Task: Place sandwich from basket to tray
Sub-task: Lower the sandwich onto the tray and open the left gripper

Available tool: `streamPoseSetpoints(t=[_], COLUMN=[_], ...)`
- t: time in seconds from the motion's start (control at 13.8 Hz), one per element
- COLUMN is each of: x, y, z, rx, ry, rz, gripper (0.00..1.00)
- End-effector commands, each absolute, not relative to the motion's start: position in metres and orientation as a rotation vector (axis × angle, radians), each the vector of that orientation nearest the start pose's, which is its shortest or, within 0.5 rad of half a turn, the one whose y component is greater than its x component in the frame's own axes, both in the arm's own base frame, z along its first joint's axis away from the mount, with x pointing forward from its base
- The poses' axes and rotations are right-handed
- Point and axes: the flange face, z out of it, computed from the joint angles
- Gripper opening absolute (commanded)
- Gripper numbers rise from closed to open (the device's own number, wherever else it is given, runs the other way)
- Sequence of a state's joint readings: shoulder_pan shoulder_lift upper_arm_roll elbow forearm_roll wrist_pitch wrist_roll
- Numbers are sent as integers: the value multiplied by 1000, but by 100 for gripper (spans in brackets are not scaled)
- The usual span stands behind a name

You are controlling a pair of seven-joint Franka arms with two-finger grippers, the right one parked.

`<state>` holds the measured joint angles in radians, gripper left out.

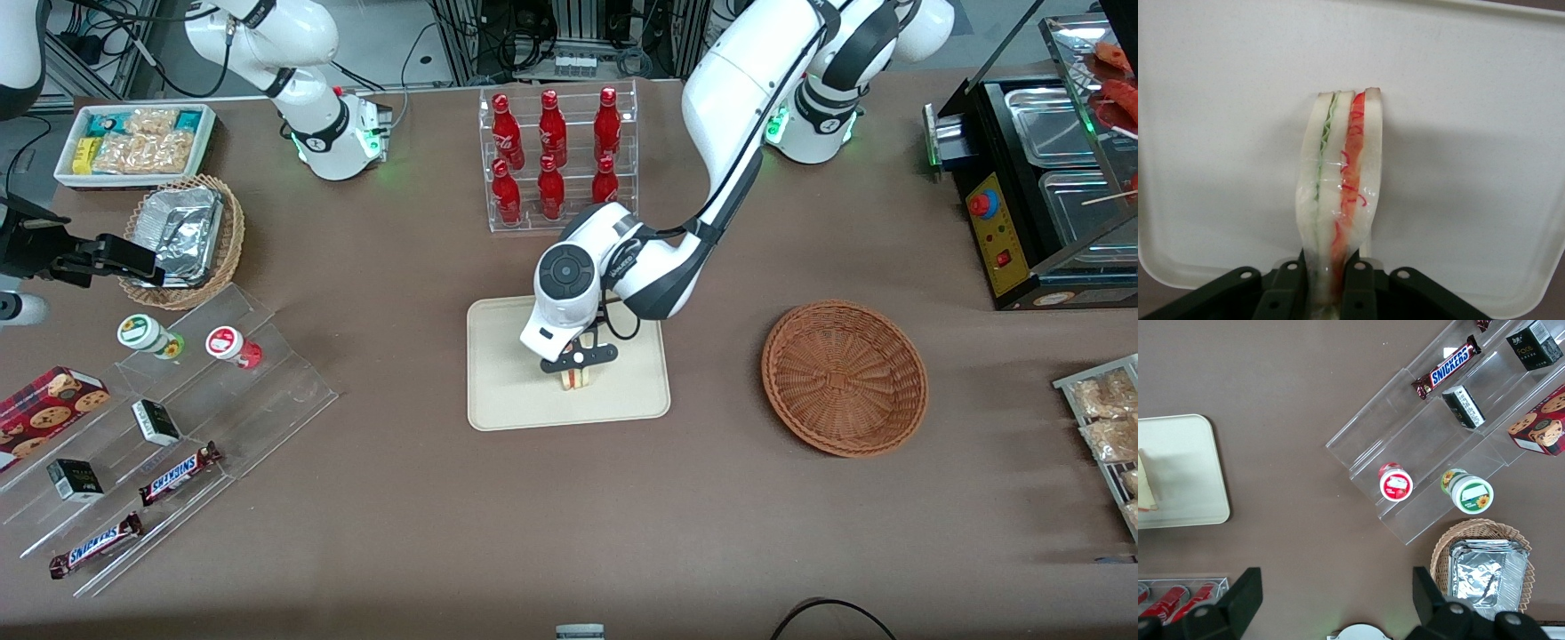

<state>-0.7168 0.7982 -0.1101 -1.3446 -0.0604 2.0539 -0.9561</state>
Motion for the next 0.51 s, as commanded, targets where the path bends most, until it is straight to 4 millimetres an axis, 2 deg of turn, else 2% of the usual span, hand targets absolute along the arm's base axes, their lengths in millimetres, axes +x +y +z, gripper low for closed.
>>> streamPoseSetpoints(t=[0.0, 0.15, 0.44], x=[508, 510, 521], y=[-535, -534, -523], z=[250, 261, 307], rx=[-3142, -3149, -3171], ry=[-309, -305, -324], rz=[201, 191, 169], gripper=[100, 100, 100])
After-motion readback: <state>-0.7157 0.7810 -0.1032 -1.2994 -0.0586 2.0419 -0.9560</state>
